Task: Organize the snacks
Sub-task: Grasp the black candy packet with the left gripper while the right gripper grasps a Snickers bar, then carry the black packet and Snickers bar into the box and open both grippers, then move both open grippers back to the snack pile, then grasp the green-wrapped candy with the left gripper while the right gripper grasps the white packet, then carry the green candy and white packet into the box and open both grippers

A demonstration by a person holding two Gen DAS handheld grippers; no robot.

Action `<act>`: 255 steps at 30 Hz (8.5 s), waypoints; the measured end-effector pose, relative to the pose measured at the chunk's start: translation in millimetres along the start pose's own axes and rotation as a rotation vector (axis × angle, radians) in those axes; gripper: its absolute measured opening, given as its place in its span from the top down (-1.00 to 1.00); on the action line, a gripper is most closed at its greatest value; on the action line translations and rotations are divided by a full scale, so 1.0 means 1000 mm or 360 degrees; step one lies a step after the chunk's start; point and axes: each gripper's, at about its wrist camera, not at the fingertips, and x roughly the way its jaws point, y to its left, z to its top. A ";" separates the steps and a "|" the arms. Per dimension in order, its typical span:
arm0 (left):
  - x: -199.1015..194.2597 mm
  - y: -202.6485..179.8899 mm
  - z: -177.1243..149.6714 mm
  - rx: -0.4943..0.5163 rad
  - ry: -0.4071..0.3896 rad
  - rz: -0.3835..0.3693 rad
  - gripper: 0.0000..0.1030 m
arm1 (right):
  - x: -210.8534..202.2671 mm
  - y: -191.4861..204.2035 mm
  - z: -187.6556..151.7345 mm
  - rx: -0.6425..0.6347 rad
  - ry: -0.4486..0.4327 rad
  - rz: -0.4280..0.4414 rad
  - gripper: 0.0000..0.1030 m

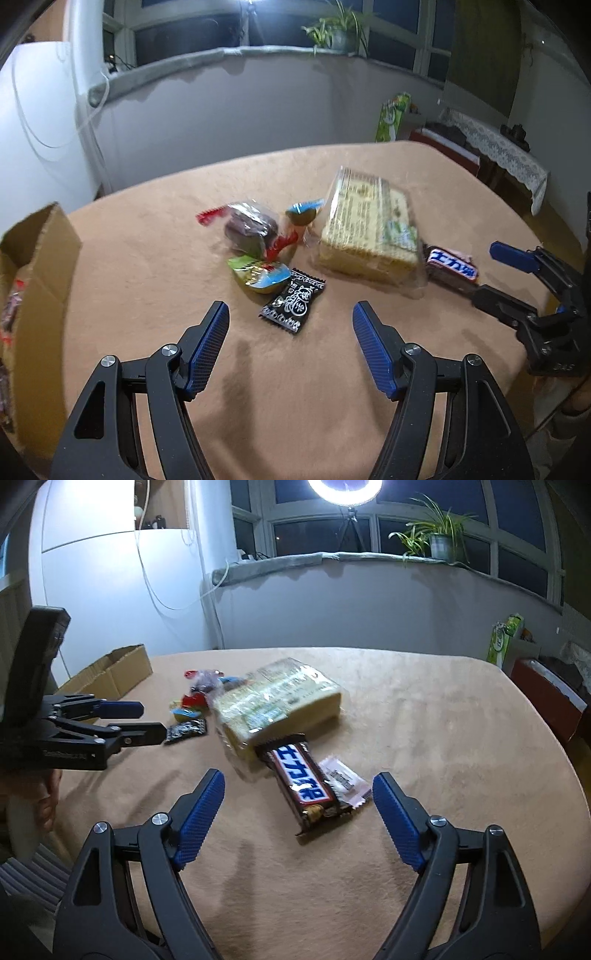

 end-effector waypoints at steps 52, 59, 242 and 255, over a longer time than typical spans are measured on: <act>-0.083 -0.003 0.003 -0.0059 -0.0353 -0.0115 0.52 | -0.058 0.010 0.031 0.0027 -0.0219 -0.0004 0.44; -0.099 0.008 -0.004 -0.0098 -0.0420 -0.0097 0.52 | -0.060 0.030 0.043 -0.0040 -0.0232 0.0006 0.44; -0.062 0.029 0.005 -0.0172 -0.0299 -0.0051 0.50 | -0.033 0.026 0.048 -0.0102 -0.0166 -0.0070 0.57; -0.154 0.039 -0.013 -0.0130 -0.0584 0.0137 0.50 | -0.042 0.102 0.076 -0.0266 -0.0246 0.0020 0.57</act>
